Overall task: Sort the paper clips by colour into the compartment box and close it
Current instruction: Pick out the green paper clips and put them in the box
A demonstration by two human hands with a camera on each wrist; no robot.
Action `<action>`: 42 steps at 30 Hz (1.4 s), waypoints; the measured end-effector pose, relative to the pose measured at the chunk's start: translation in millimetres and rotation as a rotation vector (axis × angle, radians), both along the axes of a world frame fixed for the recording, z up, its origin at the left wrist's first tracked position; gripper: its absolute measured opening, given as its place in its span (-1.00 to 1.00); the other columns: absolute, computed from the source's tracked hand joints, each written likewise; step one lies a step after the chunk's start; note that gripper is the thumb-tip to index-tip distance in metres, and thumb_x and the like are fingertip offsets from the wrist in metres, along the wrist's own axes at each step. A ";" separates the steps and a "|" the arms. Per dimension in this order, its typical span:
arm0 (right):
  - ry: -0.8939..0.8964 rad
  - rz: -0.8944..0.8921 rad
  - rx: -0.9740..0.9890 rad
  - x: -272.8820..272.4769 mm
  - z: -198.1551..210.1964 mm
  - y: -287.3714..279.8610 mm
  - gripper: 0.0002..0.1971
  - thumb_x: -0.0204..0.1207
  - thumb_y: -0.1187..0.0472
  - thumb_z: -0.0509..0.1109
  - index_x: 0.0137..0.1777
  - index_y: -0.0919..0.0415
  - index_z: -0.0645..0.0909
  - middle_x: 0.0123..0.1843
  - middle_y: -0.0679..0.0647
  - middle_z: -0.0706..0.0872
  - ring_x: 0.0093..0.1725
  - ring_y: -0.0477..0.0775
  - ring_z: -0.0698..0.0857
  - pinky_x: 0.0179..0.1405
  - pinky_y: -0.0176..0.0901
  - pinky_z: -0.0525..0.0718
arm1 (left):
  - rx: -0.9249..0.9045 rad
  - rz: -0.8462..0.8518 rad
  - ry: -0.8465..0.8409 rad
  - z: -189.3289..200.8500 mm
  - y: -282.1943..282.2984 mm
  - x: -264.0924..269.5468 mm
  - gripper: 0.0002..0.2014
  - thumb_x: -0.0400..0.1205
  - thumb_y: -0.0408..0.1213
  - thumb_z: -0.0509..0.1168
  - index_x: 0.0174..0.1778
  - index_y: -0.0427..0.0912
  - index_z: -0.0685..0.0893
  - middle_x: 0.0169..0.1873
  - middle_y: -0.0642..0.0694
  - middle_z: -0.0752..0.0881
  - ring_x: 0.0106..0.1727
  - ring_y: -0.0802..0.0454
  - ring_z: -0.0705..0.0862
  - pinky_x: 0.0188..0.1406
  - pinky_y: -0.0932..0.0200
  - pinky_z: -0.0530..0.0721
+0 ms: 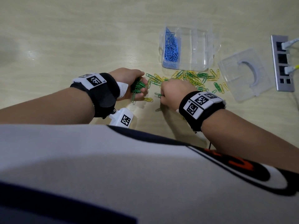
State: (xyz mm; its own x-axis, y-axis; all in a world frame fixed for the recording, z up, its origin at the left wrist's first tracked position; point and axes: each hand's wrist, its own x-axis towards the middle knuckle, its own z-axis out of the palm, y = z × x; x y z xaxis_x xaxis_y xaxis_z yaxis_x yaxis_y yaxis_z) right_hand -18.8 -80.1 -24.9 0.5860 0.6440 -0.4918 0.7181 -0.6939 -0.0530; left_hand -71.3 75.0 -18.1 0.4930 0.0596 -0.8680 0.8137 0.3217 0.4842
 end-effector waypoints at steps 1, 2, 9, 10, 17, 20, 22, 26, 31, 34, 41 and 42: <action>0.019 -0.015 -0.004 -0.2 0.2 0.0 -0.81 0.55 0.13 0.24 0.07 0.16 0.58 -0.07 0.10 0.62 -0.13 0.18 0.58 -0.14 -0.06 0.54 | 0.001 0.001 -0.001 0.8 -0.3 -0.3 -0.60 0.73 -0.11 0.06 -0.37 -0.20 0.53 -0.54 -0.11 0.53 -0.39 0.02 0.55 -0.52 0.36 0.57; 0.034 -0.029 -0.002 -0.3 0.3 -0.3 -0.82 0.54 0.12 0.25 0.05 0.16 0.58 -0.09 0.09 0.62 -0.14 0.17 0.59 -0.16 -0.07 0.57 | 0.002 0.002 -0.002 1.7 -0.5 -0.3 -0.60 0.74 -0.11 0.06 -0.37 -0.21 0.53 -0.55 -0.10 0.54 -0.39 0.02 0.55 -0.51 0.36 0.57; 0.140 -0.195 0.398 -3.6 18.4 4.0 -0.93 0.43 0.08 0.34 -0.20 0.04 0.53 -0.20 -0.02 0.64 -0.15 0.08 0.61 -0.12 -0.06 0.61 | 0.016 -0.024 -0.006 4.5 -5.3 0.0 -0.59 0.75 -0.08 0.04 -0.30 -0.26 0.55 -0.46 -0.19 0.56 -0.44 -0.02 0.57 -0.52 0.29 0.67; 0.154 -0.192 0.456 -5.4 22.0 7.6 -0.92 0.43 0.07 0.36 -0.20 0.02 0.54 -0.20 -0.05 0.63 -0.15 0.04 0.60 -0.13 -0.11 0.58 | 0.039 -0.006 -0.008 5.5 -5.4 0.2 -0.63 0.74 -0.09 0.08 -0.26 -0.26 0.55 -0.41 -0.20 0.59 -0.42 -0.04 0.60 -0.52 0.26 0.69; 0.129 -0.106 0.606 -6.8 23.7 15.7 -0.85 0.50 0.12 0.35 0.02 0.04 0.69 -0.05 -0.01 0.71 -0.07 -0.01 0.62 -0.05 -0.17 0.54 | 0.013 0.006 -0.033 7.4 -2.2 -2.8 -0.87 0.63 -0.40 0.18 -0.18 -0.29 0.60 -0.28 -0.29 0.66 -0.23 -0.17 0.70 -0.18 0.06 0.78; 0.141 -0.032 0.623 -10.4 19.4 6.1 -0.90 0.46 0.13 0.34 -0.08 0.06 0.65 -0.17 -0.05 0.67 -0.17 -0.02 0.59 -0.13 -0.13 0.58 | 0.023 0.014 -0.024 5.0 1.8 -3.7 -0.69 0.72 -0.21 0.10 -0.27 -0.28 0.56 -0.44 -0.20 0.60 -0.44 -0.03 0.60 -0.46 0.26 0.70; 0.184 0.133 0.391 -17.5 16.4 1.8 -0.88 0.50 0.06 0.31 -0.04 0.01 0.65 -0.13 -0.09 0.64 -0.12 0.02 0.61 -0.11 -0.09 0.63 | 0.014 0.036 -0.020 3.3 5.7 -2.7 -0.62 0.74 -0.15 0.05 -0.34 -0.23 0.52 -0.45 -0.15 0.56 -0.52 0.03 0.54 -0.49 0.30 0.63; 0.186 0.325 0.092 -32.2 1.9 1.3 -0.79 0.58 -0.03 0.27 0.15 -0.09 0.62 0.13 -0.08 0.65 0.08 0.11 0.65 -0.10 -0.12 0.55 | 0.016 0.061 -0.028 4.7 10.7 -0.9 -0.61 0.75 -0.13 0.02 -0.35 -0.20 0.50 -0.45 -0.12 0.52 -0.52 0.04 0.51 -0.50 0.32 0.61; 0.124 0.336 0.100 -33.9 -1.5 4.5 -0.82 0.59 0.00 0.25 0.06 0.01 0.62 0.09 0.01 0.63 0.03 0.17 0.66 -0.21 -0.13 0.43 | 0.041 0.035 -0.024 4.1 11.8 -2.3 -0.60 0.75 -0.12 0.03 -0.37 -0.20 0.50 -0.55 -0.10 0.54 -0.54 0.04 0.53 -0.43 0.27 0.61; 0.157 0.168 0.225 -27.8 4.4 2.1 -0.86 0.52 0.00 0.28 -0.07 0.03 0.60 -0.07 -0.03 0.63 -0.09 0.13 0.66 -0.20 -0.10 0.60 | 0.043 -0.008 -0.028 2.3 11.5 -3.1 -0.60 0.75 -0.12 0.02 -0.35 -0.21 0.52 -0.53 -0.12 0.56 -0.48 0.01 0.54 -0.41 0.24 0.61; 0.058 0.029 0.563 -9.9 15.7 12.3 -0.92 0.52 0.06 0.36 -0.08 0.03 0.63 -0.19 -0.14 0.53 -0.12 0.01 0.61 0.03 -0.06 0.44 | 0.045 -0.021 -0.050 2.0 3.5 -1.8 -0.75 0.70 -0.24 0.15 -0.16 -0.34 0.58 -0.36 -0.28 0.65 -0.34 -0.16 0.66 -0.41 0.13 0.71; 0.052 0.047 0.550 -9.2 16.6 15.3 -0.90 0.54 0.05 0.34 -0.06 0.02 0.65 -0.16 -0.11 0.57 -0.08 0.04 0.63 0.06 -0.04 0.45 | 0.044 -0.016 -0.051 2.7 3.2 -1.5 -0.81 0.68 -0.30 0.18 -0.12 -0.35 0.60 -0.32 -0.31 0.68 -0.31 -0.20 0.70 -0.38 0.09 0.73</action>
